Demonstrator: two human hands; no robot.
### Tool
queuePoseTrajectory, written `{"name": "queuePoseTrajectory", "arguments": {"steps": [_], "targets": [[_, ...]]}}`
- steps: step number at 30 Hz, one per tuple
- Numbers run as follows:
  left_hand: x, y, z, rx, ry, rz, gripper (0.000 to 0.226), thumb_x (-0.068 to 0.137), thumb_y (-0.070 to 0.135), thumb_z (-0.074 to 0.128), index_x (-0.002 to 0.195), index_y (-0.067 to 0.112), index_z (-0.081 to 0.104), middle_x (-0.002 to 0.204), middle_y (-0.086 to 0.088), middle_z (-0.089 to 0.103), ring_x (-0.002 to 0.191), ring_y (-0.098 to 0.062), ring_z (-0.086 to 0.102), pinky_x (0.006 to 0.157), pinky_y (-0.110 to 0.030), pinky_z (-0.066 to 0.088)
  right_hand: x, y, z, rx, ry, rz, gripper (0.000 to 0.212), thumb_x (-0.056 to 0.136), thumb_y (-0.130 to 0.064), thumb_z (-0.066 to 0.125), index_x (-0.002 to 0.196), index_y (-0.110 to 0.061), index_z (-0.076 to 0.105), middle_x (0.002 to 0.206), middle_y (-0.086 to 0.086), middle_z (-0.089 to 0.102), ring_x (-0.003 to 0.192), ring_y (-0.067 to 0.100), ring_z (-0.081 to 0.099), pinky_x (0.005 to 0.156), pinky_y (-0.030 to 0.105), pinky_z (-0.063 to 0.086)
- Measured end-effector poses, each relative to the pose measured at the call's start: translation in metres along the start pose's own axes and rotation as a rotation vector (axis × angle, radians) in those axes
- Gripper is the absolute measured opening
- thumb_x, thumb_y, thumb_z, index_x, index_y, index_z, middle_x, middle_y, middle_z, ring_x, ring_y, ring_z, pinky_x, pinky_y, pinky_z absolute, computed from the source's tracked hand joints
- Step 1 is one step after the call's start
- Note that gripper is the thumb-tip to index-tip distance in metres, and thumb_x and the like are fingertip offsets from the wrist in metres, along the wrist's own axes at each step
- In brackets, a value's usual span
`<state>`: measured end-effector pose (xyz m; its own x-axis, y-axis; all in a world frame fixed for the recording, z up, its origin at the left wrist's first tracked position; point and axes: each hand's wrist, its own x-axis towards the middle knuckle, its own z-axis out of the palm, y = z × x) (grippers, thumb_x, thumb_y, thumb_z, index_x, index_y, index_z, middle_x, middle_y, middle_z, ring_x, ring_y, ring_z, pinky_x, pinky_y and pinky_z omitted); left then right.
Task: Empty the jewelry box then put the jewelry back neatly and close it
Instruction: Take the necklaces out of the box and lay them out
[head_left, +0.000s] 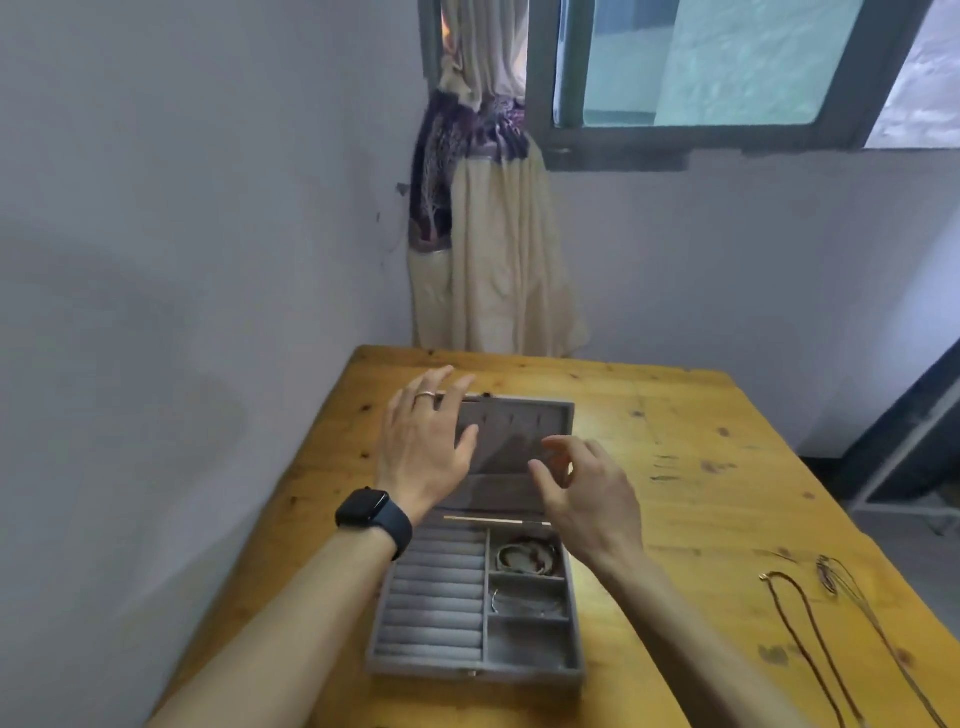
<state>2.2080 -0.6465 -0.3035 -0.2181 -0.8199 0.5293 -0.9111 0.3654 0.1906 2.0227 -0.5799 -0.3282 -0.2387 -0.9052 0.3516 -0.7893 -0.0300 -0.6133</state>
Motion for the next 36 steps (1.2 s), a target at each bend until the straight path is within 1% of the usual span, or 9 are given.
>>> {"name": "queuePoseTrajectory", "arguments": {"steps": [4,9,12,17,22,26,33,34,36], "targets": [[0.014,-0.007,0.008,0.02,-0.055,-0.018,0.047,0.095,0.044,0.055,0.139,0.03,0.051,0.137,0.002,0.056,0.132,-0.02,0.044,0.114,-0.045,0.03,0.019,-0.013,0.018,-0.077,0.017,0.07,0.034,0.09,-0.053,0.062,0.114,-0.031,0.065,0.105,-0.009,0.063,0.095,0.017,0.061,0.069,0.028,0.043],[0.017,-0.015,0.016,-0.046,-0.016,0.002,0.036,0.095,0.041,0.058,0.129,0.029,0.059,0.125,0.002,0.061,0.119,-0.02,0.052,0.108,-0.044,0.037,0.028,-0.025,0.037,-0.218,0.054,0.105,0.037,0.09,-0.057,0.059,0.105,-0.024,0.065,0.1,-0.005,0.063,0.092,0.023,0.062,0.067,0.032,0.043],[0.016,-0.017,0.019,-0.089,0.0,0.006,0.035,0.094,0.039,0.062,0.127,0.027,0.061,0.123,0.001,0.062,0.117,-0.022,0.053,0.106,-0.045,0.04,0.031,-0.03,0.042,-0.248,0.059,0.116,0.031,0.094,-0.05,0.056,0.103,-0.023,0.066,0.103,-0.003,0.064,0.094,0.026,0.062,0.067,0.033,0.042],[0.016,-0.017,0.018,-0.105,-0.006,-0.012,0.035,0.093,0.038,0.062,0.127,0.027,0.061,0.124,0.0,0.062,0.118,-0.022,0.053,0.107,-0.046,0.04,0.03,-0.039,0.047,-0.202,0.028,0.153,0.025,0.099,-0.036,0.046,0.105,-0.016,0.061,0.106,0.002,0.06,0.093,0.03,0.061,0.07,0.035,0.04],[0.015,-0.015,0.013,-0.1,-0.011,-0.005,0.036,0.093,0.04,0.061,0.127,0.029,0.06,0.124,0.002,0.06,0.119,-0.019,0.052,0.108,-0.043,0.038,0.037,-0.04,0.041,0.002,0.105,0.08,0.016,0.104,-0.031,0.041,0.1,-0.018,0.05,0.098,-0.001,0.05,0.081,0.021,0.053,0.067,0.031,0.036],[0.015,-0.014,0.01,-0.084,-0.037,-0.002,0.037,0.095,0.037,0.058,0.131,0.031,0.056,0.129,0.004,0.058,0.123,-0.017,0.049,0.11,-0.038,0.034,0.038,-0.038,0.037,0.008,0.074,0.07,0.011,0.105,-0.029,0.039,0.097,-0.021,0.042,0.096,-0.003,0.048,0.08,0.018,0.049,0.066,0.031,0.035],[0.015,-0.012,0.008,-0.058,-0.042,-0.014,0.038,0.095,0.037,0.059,0.132,0.032,0.055,0.129,0.005,0.057,0.124,-0.016,0.048,0.109,-0.036,0.033,0.042,-0.044,0.034,-0.009,0.094,0.057,0.011,0.105,-0.026,0.04,0.096,-0.019,0.041,0.086,-0.003,0.053,0.074,0.019,0.052,0.061,0.034,0.035],[0.015,-0.012,0.007,-0.058,-0.045,-0.015,0.038,0.095,0.036,0.059,0.132,0.032,0.055,0.129,0.005,0.057,0.124,-0.016,0.048,0.109,-0.037,0.033,0.043,-0.044,0.035,0.018,0.099,0.066,0.01,0.104,-0.024,0.041,0.096,-0.018,0.042,0.085,-0.003,0.054,0.074,0.019,0.053,0.059,0.033,0.036],[0.015,-0.012,0.006,-0.061,-0.054,-0.02,0.038,0.095,0.036,0.059,0.132,0.032,0.055,0.13,0.005,0.057,0.124,-0.016,0.048,0.11,-0.037,0.033,0.044,-0.046,0.035,0.13,0.106,0.091,0.008,0.103,-0.021,0.047,0.096,-0.017,0.045,0.082,-0.004,0.053,0.073,0.017,0.053,0.056,0.024,0.035]]}}
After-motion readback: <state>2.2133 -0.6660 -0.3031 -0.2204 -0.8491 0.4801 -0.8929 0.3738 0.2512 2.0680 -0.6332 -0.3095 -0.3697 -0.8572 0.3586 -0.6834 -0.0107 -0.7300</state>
